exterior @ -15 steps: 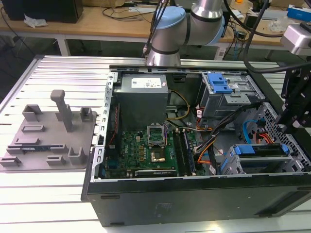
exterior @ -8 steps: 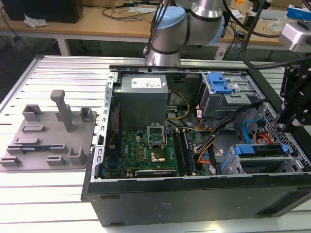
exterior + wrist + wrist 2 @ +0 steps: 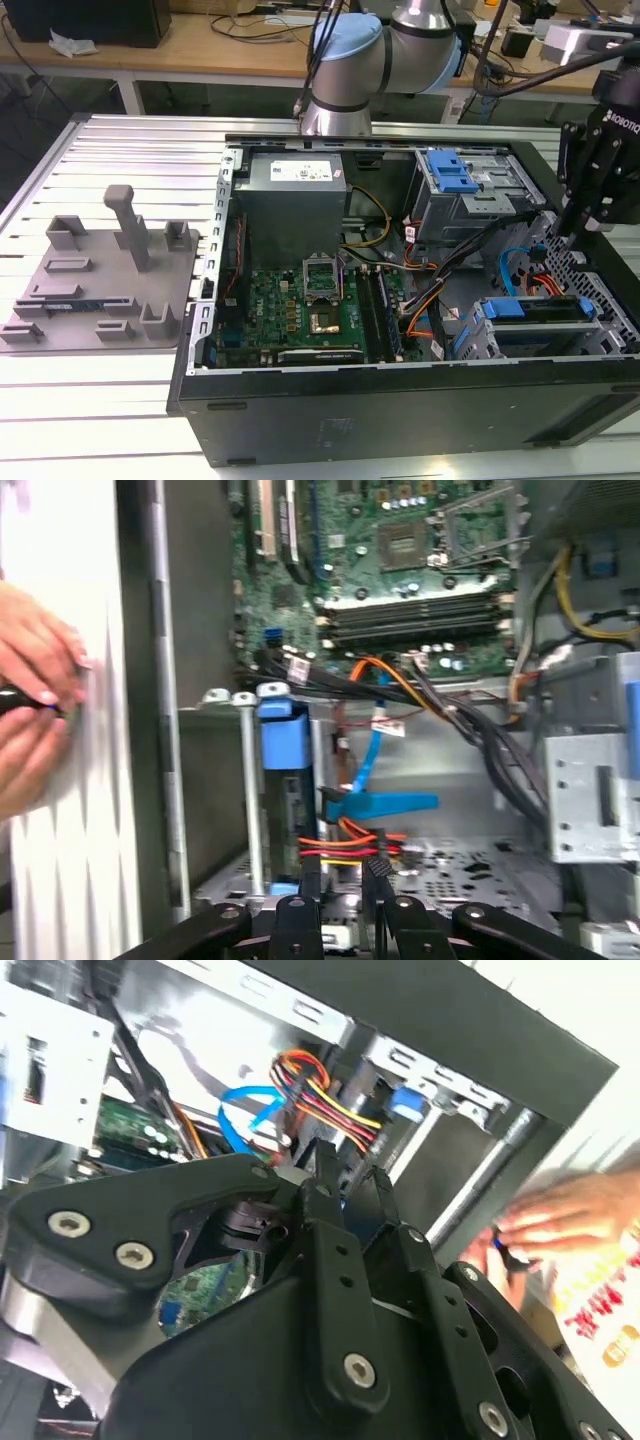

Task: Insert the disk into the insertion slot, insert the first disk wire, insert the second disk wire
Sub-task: 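Insert the second disk wire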

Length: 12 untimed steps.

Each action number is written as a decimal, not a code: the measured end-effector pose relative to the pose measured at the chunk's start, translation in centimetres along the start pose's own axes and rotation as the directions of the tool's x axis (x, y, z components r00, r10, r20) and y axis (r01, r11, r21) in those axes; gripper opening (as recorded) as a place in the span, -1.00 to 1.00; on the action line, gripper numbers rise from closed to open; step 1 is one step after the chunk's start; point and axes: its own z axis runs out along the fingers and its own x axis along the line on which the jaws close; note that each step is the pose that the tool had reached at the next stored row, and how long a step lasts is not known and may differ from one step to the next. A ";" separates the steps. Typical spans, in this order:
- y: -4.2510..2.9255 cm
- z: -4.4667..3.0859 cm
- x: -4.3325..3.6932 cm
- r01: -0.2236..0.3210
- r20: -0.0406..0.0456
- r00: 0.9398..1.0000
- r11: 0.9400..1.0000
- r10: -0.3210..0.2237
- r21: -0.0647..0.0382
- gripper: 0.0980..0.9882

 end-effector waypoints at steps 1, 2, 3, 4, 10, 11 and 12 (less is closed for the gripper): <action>0.09 0.00 -0.08 0.000 -0.012 1.000 1.000 0.000 -0.002 -0.54; 0.41 0.05 -0.17 0.000 -0.021 1.000 1.000 0.000 -0.002 -0.54; 0.80 0.14 -0.24 0.000 -0.025 1.000 1.000 0.000 -0.001 -0.54; 1.47 0.33 -0.37 0.000 -0.031 1.000 1.000 0.000 -0.001 -0.54; 2.84 0.87 -0.63 -0.021 -0.056 0.998 1.000 0.021 -0.004 -0.54; 2.83 0.89 -0.63 -0.032 -0.056 0.998 0.999 0.031 -0.007 -0.54; 2.83 0.90 -0.64 -0.044 -0.056 0.998 0.999 0.043 -0.010 -0.54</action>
